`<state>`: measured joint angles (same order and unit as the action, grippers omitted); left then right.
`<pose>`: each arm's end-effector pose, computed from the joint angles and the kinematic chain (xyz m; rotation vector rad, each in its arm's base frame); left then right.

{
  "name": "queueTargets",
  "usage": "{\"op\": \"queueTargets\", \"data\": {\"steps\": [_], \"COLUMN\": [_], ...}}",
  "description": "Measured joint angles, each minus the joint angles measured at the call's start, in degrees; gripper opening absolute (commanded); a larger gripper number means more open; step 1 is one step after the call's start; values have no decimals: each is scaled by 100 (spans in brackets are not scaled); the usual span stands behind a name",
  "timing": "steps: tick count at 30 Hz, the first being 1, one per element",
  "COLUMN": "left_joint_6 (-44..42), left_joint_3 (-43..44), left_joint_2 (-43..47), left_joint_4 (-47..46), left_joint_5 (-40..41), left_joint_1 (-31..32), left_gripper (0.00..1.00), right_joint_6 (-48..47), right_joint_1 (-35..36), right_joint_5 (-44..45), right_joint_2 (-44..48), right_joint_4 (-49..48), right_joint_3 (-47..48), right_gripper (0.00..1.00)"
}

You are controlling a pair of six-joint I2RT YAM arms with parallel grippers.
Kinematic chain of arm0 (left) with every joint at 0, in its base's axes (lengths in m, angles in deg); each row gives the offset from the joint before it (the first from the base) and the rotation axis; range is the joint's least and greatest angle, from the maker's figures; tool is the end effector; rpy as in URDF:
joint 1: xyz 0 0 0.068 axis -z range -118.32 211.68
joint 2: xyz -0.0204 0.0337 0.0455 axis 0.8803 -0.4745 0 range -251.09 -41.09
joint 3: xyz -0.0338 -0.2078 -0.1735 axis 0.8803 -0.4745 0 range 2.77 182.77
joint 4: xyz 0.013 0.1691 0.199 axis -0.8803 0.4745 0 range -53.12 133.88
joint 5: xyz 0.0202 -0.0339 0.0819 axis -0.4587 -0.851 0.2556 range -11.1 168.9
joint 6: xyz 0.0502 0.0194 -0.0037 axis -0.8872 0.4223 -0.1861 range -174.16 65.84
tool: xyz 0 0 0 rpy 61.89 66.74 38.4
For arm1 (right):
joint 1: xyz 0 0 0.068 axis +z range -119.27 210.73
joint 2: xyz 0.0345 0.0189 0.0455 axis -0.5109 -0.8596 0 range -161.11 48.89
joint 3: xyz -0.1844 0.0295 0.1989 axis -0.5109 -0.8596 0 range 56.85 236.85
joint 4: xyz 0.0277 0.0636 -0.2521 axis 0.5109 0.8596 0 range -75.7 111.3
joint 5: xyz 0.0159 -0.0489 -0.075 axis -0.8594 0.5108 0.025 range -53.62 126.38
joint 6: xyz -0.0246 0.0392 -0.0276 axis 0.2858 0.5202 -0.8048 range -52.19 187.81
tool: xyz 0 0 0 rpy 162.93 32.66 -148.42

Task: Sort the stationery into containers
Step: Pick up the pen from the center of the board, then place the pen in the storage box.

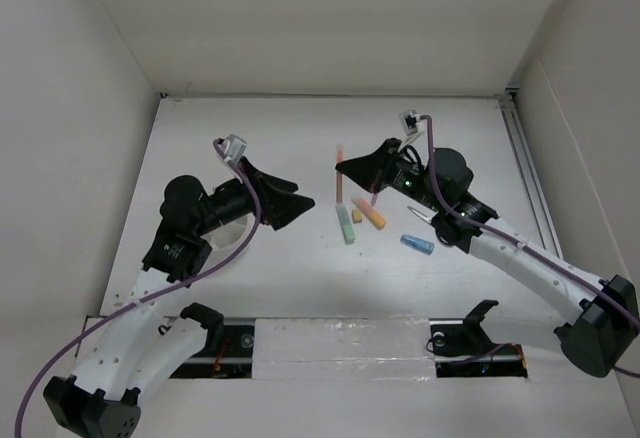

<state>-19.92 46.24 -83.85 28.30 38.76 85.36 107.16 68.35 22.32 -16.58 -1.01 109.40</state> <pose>0.1468 -0.0894 0.3721 0.4906 1.5106 -1.2980 0.2094 0.1723 0.3620 -0.1881 1.6586 1.2343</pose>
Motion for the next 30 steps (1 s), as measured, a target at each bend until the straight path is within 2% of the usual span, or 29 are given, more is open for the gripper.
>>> {"op": "queueTargets", "data": {"steps": [5,10,18,19,23,28,30], "left_joint_6": [184,179,162,162,170,170,177], "left_joint_3": [-39,-39,-48,-48,-48,-48,-46], "left_joint_2": [177,332,337,337,348,369,376], "left_joint_4": [-494,-573,-560,-560,-562,-570,-643], "left_joint_5": [-299,-385,-400,-400,-442,-501,-553], "left_joint_1": [0,0,0,0,2,28,37], "left_gripper": [100,95,75,66,45,32,32], "right_joint_6": [317,629,909,931,1045,1110,1126], "right_joint_1": [431,671,1163,1198,1285,1300,1303], "right_joint_5": [-518,-857,-1259,-1309,-1436,-1467,-1510], "right_joint_2": [-175,-374,-710,-778,-1010,-1117,-1145], "right_joint_4": [-1049,-2022,-3154,-3272,-3630,-3786,-3792], "right_joint_3": [-205,-282,-256,-247,-236,-219,-160], "right_gripper": [0,0,0,0,0,0,0]}}
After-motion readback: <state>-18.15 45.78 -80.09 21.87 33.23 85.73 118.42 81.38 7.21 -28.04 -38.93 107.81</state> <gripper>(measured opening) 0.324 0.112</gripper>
